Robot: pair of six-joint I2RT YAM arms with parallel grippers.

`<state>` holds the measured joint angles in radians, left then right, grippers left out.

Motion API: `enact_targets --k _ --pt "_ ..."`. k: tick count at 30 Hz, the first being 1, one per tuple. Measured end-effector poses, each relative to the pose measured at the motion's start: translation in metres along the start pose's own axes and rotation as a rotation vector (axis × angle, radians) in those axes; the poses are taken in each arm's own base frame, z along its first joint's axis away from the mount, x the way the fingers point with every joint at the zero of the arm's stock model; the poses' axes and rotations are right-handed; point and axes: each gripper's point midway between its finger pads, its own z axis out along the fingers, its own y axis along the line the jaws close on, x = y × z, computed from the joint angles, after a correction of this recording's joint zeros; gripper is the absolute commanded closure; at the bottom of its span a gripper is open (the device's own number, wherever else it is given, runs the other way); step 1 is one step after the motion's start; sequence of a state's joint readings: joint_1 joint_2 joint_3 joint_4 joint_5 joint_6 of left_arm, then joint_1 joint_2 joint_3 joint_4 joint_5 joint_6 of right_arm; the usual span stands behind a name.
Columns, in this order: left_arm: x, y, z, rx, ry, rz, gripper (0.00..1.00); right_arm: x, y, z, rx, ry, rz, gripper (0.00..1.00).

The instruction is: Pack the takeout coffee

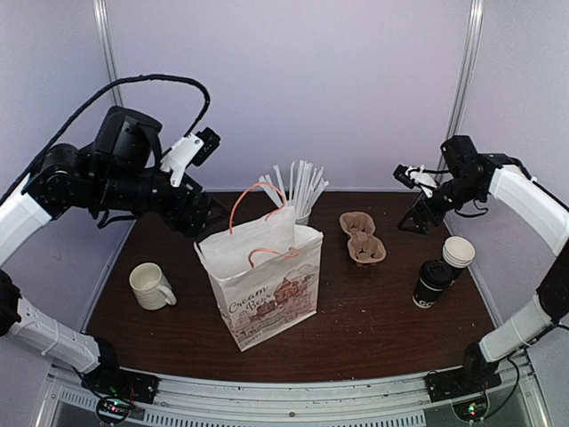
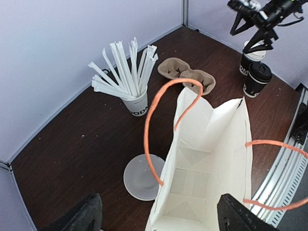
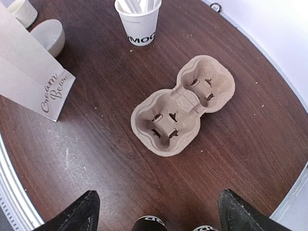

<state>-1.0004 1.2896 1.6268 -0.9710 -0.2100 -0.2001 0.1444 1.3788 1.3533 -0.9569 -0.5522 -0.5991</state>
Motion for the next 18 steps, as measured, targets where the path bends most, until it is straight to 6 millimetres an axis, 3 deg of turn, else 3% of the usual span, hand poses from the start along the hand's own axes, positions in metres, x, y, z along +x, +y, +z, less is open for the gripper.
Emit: enact_targets --k 4,10,16,18 --pt "0.018 0.009 -0.023 -0.015 -0.034 -0.031 0.12 -0.005 -0.009 0.048 -0.014 0.137 -0.017 0.20" --pt "0.036 0.013 -0.020 -0.034 -0.024 -0.091 0.13 0.008 -0.036 0.118 0.034 0.347 0.043 0.23" --pt "0.043 0.015 -0.024 -0.037 -0.039 -0.128 0.13 0.037 -0.056 0.156 0.072 0.486 0.122 0.24" --pt "0.043 0.016 -0.027 -0.037 -0.046 -0.135 0.13 0.048 -0.057 0.163 0.072 0.524 0.144 0.30"
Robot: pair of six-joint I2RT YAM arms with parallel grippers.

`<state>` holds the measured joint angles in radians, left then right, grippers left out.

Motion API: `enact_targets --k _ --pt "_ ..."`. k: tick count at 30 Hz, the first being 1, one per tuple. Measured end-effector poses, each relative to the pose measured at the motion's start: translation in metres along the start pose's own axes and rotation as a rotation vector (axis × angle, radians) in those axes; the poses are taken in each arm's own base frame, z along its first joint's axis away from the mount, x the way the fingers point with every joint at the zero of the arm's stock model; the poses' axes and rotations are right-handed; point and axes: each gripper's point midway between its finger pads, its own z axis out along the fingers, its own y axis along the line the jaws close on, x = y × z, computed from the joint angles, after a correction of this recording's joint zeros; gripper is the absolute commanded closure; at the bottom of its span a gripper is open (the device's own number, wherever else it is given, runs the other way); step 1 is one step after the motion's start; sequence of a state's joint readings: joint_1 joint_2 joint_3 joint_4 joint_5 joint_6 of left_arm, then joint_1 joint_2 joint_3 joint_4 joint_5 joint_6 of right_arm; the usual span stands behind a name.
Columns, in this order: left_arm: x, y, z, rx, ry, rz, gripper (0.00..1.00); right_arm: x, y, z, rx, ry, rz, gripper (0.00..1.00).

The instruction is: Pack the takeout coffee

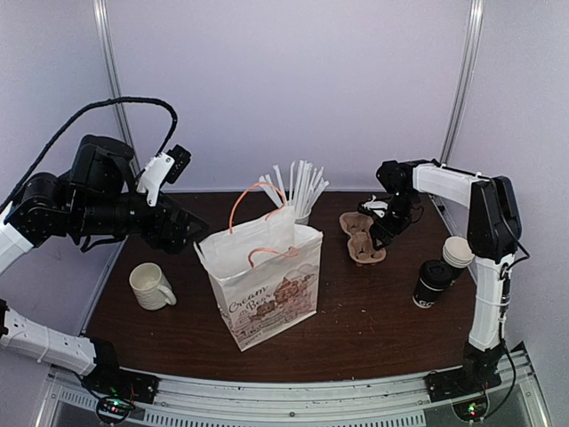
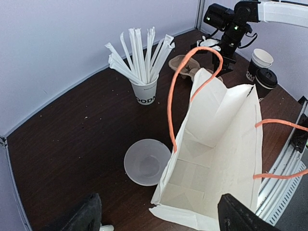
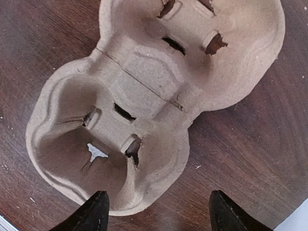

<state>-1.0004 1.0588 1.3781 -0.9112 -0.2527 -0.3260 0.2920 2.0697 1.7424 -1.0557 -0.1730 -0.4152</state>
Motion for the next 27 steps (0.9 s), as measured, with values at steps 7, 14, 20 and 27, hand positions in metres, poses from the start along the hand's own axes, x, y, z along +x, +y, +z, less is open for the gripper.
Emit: enact_targets --k 7,14,20,27 --pt "-0.002 -0.002 0.005 0.000 -0.004 -0.005 0.13 0.008 0.003 0.019 -0.024 0.055 0.031 0.56" --pt "0.000 -0.005 0.014 0.005 0.009 -0.007 0.13 0.007 0.007 0.019 -0.048 0.047 0.033 0.71" --pt "-0.002 -0.006 0.015 0.007 0.004 -0.013 0.13 0.013 0.012 0.025 -0.073 0.060 0.030 0.67" --pt "0.001 -0.008 0.022 0.007 0.022 -0.009 0.13 0.023 0.020 0.033 -0.107 0.086 0.048 0.54"
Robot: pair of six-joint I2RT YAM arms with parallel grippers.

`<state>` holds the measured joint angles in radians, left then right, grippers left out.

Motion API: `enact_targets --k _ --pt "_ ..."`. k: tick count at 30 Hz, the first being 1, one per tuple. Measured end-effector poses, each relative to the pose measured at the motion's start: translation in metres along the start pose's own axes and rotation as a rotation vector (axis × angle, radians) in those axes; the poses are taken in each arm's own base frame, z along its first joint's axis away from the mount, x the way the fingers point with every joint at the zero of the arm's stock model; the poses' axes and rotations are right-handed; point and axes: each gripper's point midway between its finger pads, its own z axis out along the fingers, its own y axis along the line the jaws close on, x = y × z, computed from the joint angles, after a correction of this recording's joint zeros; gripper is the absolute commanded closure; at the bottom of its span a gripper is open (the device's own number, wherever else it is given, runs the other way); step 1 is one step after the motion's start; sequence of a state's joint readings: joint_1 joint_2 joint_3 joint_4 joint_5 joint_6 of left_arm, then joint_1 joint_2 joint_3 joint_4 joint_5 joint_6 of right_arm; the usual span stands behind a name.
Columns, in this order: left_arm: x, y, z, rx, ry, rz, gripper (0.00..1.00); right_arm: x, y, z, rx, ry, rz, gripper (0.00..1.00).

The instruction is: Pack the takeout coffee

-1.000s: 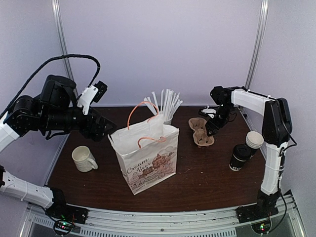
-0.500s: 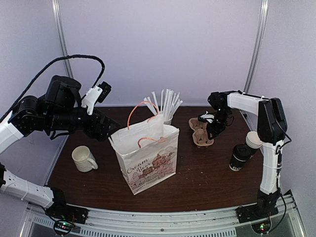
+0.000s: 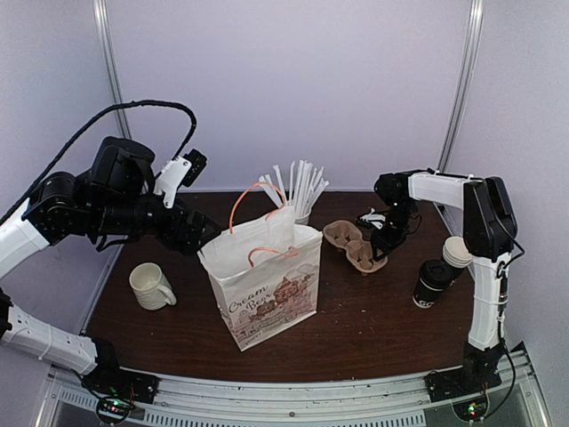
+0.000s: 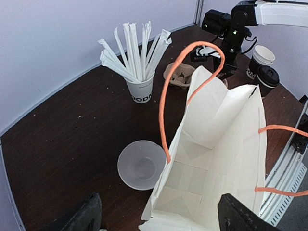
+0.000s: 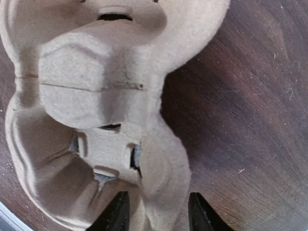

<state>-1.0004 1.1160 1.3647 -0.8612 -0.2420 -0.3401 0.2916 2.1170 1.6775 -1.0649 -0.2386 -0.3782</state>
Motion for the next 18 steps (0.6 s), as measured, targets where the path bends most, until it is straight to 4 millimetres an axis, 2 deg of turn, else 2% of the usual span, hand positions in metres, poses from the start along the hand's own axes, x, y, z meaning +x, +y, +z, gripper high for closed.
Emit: enact_targets --k 2,8,11,14,18 --pt "0.001 -0.001 0.002 0.002 0.007 0.001 0.13 -0.001 0.001 0.000 -0.008 -0.005 0.007 0.55" --pt "0.002 -0.002 0.003 0.008 0.012 -0.004 0.13 -0.008 0.007 -0.005 -0.042 -0.032 0.002 0.67" --pt "0.002 -0.002 0.003 0.009 0.011 -0.005 0.13 -0.009 0.010 -0.006 -0.057 -0.037 -0.009 0.70" --pt "0.002 -0.002 0.003 0.009 0.011 -0.005 0.13 -0.003 0.013 -0.001 -0.072 -0.022 -0.018 0.72" --pt "0.002 -0.002 0.003 0.009 0.011 -0.004 0.13 0.015 0.022 0.004 -0.090 0.016 -0.037 0.73"
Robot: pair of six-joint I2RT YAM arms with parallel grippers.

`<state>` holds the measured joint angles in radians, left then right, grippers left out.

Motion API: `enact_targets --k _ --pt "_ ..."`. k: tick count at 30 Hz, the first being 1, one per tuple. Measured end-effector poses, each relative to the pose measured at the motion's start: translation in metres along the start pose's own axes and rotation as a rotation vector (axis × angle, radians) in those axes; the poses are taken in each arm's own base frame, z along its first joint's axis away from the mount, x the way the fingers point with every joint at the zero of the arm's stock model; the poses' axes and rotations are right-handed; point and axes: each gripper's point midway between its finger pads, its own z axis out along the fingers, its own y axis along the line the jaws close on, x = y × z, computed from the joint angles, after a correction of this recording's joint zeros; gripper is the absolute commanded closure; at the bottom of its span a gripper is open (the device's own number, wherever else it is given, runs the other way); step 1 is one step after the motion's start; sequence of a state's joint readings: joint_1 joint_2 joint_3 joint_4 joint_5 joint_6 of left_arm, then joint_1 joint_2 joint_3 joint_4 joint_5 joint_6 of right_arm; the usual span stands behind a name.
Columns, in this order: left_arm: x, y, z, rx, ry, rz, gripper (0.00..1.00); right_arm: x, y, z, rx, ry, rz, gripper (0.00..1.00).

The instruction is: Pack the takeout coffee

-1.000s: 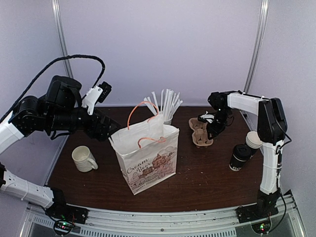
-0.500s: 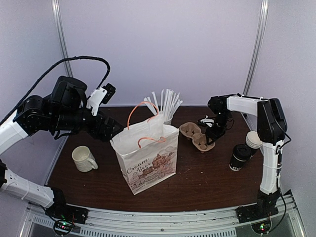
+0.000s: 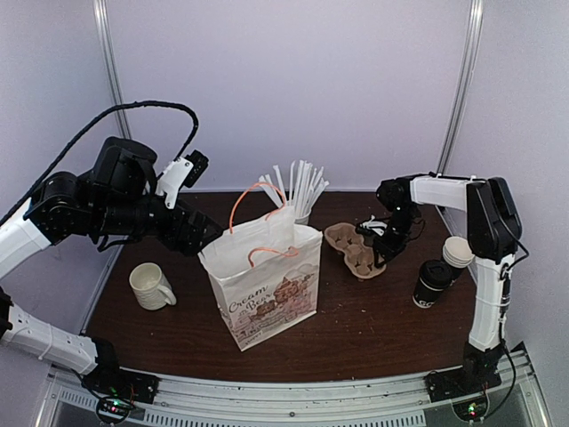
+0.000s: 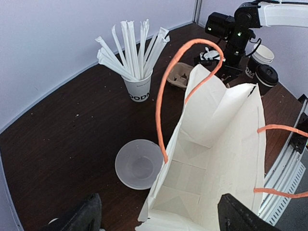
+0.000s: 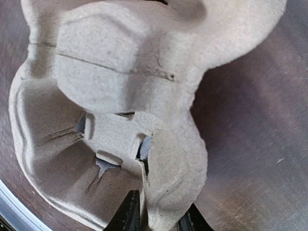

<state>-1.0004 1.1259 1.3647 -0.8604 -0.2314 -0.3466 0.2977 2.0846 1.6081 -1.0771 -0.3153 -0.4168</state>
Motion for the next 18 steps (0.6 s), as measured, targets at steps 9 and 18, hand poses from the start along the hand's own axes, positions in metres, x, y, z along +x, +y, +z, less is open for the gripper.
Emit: enact_targets --k 9,18 --pt "0.000 -0.003 0.007 0.006 0.008 0.002 0.13 0.018 0.045 -0.020 0.001 0.000 -0.136 0.75" --pt "0.000 -0.005 0.011 0.011 0.011 0.003 0.13 0.040 0.062 -0.015 -0.005 0.078 -0.257 0.75"
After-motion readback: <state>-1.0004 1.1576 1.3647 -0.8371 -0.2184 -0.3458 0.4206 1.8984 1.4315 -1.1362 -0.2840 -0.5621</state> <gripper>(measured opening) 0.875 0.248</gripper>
